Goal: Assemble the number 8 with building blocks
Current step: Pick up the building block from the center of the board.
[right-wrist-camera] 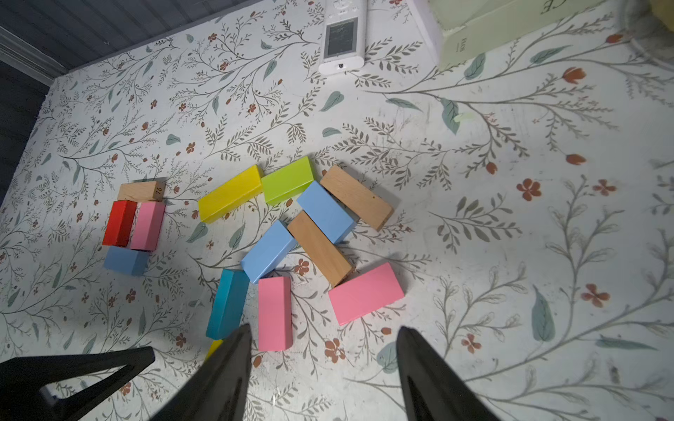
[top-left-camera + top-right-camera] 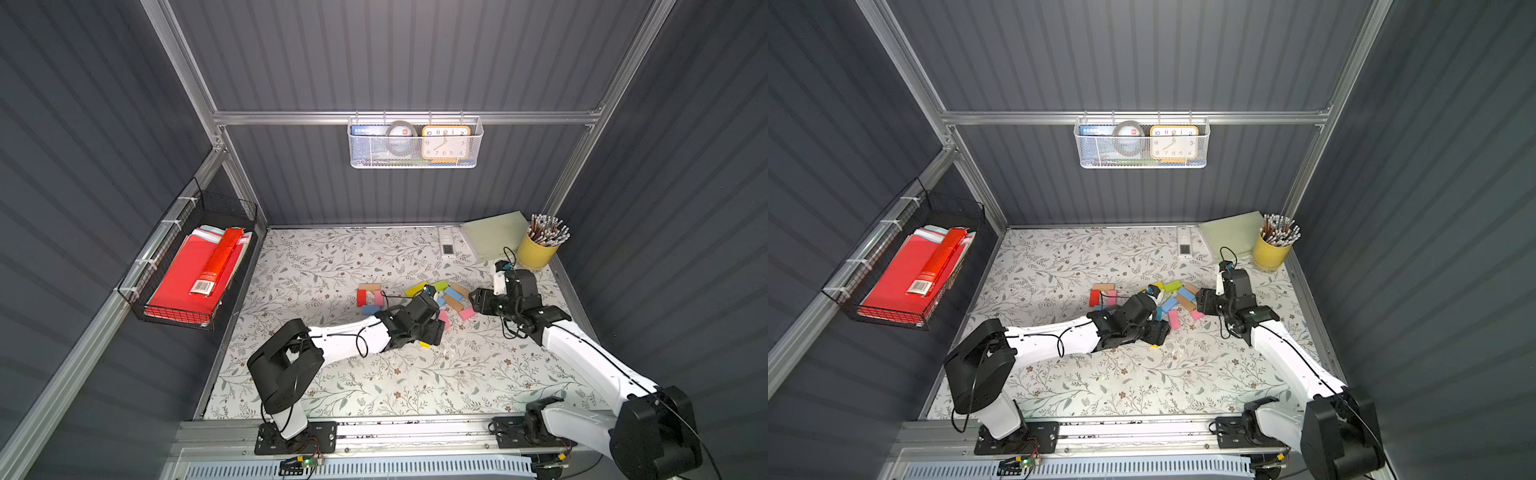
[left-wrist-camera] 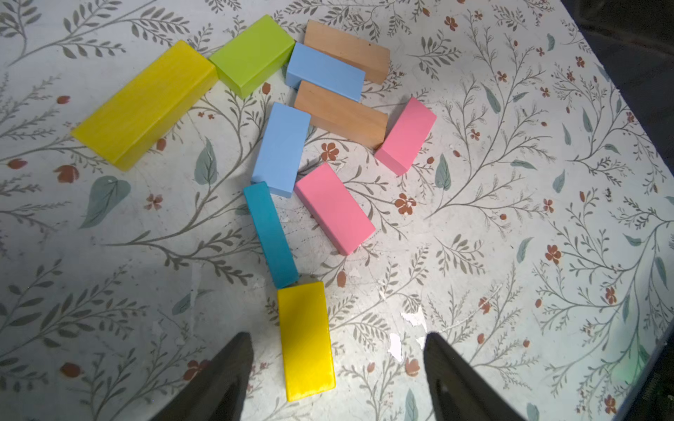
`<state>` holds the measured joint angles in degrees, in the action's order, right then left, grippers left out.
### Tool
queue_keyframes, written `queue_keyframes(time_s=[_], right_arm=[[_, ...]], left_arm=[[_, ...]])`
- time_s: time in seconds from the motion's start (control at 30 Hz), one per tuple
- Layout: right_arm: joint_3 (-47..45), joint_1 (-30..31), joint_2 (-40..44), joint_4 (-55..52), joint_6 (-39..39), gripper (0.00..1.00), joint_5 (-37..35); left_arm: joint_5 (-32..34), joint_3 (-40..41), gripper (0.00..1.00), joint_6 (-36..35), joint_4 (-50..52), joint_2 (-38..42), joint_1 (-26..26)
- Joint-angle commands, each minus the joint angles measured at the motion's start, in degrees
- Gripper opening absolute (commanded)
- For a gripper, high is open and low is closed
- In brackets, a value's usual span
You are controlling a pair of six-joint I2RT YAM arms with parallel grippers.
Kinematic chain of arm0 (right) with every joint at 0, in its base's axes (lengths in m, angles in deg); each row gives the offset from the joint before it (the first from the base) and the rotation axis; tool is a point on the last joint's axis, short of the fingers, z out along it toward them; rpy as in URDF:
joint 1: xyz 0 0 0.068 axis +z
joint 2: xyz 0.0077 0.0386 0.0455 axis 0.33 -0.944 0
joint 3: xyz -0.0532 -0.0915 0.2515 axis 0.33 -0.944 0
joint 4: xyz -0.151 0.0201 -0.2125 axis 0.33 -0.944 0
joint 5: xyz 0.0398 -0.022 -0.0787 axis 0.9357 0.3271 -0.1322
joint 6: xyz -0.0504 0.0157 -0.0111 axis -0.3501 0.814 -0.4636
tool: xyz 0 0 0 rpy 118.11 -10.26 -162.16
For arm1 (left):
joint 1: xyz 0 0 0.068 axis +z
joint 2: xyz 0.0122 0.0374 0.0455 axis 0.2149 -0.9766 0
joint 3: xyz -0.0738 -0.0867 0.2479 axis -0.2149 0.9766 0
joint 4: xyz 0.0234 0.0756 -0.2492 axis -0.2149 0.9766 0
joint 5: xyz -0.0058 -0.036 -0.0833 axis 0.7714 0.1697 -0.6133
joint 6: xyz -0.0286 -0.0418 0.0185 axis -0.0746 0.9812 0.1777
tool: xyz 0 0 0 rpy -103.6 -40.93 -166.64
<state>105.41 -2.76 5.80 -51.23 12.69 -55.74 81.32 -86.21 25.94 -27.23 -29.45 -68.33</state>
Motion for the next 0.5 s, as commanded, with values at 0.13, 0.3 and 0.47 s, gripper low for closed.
queue_keyframes(time_s=[0.13, 0.3, 0.47], right_arm=[[-0.8, -0.3, 0.6, 0.3, 0.6, 0.67, 0.9], [-1.0, -0.3, 0.7, 0.3, 0.5, 0.67, 1.0], [-1.5, -0.3, 0.6, 0.5, 0.6, 0.67, 1.2]], left_arm=[[-0.2, -1.1, 0.69, -0.8, 3.1, -5.3, -0.2], [0.5, -1.6, 0.66, -1.1, 3.2, -6.8, -0.3], [0.5, -2.3, 0.58, -1.4, 3.1, -8.5, -0.3]])
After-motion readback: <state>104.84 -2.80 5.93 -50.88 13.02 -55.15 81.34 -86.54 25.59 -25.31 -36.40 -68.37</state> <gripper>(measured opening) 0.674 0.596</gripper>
